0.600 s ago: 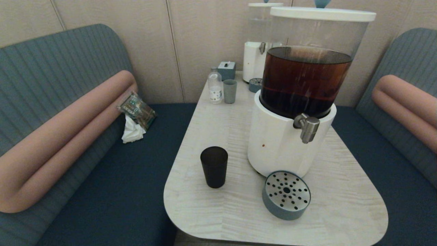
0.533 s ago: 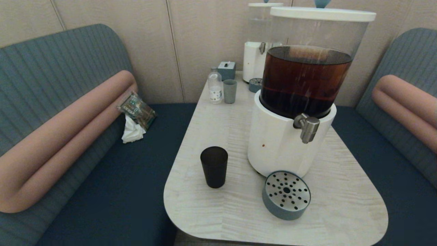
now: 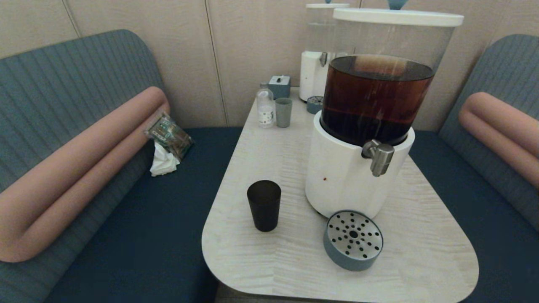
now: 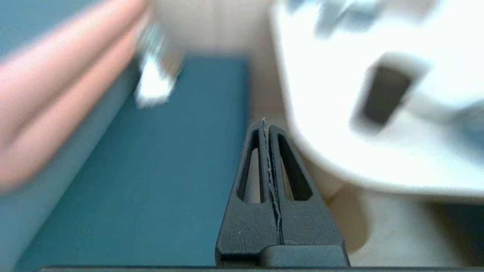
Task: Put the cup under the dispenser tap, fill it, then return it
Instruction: Pick up the cup
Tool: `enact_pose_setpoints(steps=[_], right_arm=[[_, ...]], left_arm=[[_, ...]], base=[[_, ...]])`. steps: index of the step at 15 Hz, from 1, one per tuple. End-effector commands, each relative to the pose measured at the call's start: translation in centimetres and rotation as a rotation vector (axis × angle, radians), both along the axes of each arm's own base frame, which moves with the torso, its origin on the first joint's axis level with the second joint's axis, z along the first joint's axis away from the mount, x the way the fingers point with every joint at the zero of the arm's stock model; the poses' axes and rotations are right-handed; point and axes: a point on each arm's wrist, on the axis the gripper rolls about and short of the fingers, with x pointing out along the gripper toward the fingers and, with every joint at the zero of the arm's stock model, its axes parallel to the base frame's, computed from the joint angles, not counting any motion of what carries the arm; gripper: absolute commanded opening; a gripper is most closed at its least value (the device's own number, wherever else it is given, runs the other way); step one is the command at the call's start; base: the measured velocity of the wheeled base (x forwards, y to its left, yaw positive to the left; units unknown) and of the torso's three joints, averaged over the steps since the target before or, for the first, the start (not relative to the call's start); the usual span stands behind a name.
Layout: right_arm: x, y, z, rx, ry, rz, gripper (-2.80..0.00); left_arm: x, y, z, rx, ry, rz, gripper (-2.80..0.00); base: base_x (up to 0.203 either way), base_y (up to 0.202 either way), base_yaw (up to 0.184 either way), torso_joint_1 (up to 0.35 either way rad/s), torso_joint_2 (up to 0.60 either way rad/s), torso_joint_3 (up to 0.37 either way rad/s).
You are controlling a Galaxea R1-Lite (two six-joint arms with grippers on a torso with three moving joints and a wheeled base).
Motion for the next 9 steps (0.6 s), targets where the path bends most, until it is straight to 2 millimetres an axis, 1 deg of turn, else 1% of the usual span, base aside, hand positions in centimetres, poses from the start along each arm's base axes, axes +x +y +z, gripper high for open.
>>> enact_pose_setpoints(steps=[1, 2, 3, 4, 6, 8, 9], right_arm=[[0.0, 0.0, 0.0, 0.000, 0.000, 0.000, -2.80], [0.0, 0.0, 0.0, -0.003, 0.000, 0.000, -2.80], [0.0, 0.0, 0.0, -0.004, 0.000, 0.000, -2.80], [0.0, 0.0, 0.0, -0.006, 0.000, 0.000, -2.80], [0.0, 0.0, 0.0, -0.009, 0.000, 0.000, -2.80], [0.0, 0.0, 0.0, -0.010, -0.002, -0.002, -2.80], [0.0, 0.0, 0.0, -0.006, 0.001, -0.001, -2.80]], left_arm=[[-1.8, -0.1, 4.2, 0.000, -0.072, -0.039, -2.80], [-2.1, -0.2, 6.4, 0.002, -0.077, -0.068, -2.80], [-2.0, -0.2, 8.6, 0.005, -0.071, -0.114, -2.80], [-1.5, -0.2, 10.0, 0.007, -0.050, -0.163, -2.80], [0.2, -0.1, 11.7, 0.005, 0.011, -0.287, -2.80], [1.3, 0.0, 12.5, -0.024, 0.034, -0.514, -2.80], [2.2, -0.1, 13.0, -0.046, 0.053, -0.599, -2.80]], base=[[0.000, 0.000, 0.000, 0.000, 0.00, 0.000], [0.000, 0.000, 0.000, 0.000, 0.00, 0.000], [0.000, 0.000, 0.000, 0.000, 0.00, 0.000], [0.000, 0.000, 0.000, 0.000, 0.00, 0.000], [0.000, 0.000, 0.000, 0.000, 0.00, 0.000], [0.000, 0.000, 0.000, 0.000, 0.00, 0.000], [0.000, 0.000, 0.000, 0.000, 0.00, 0.000]])
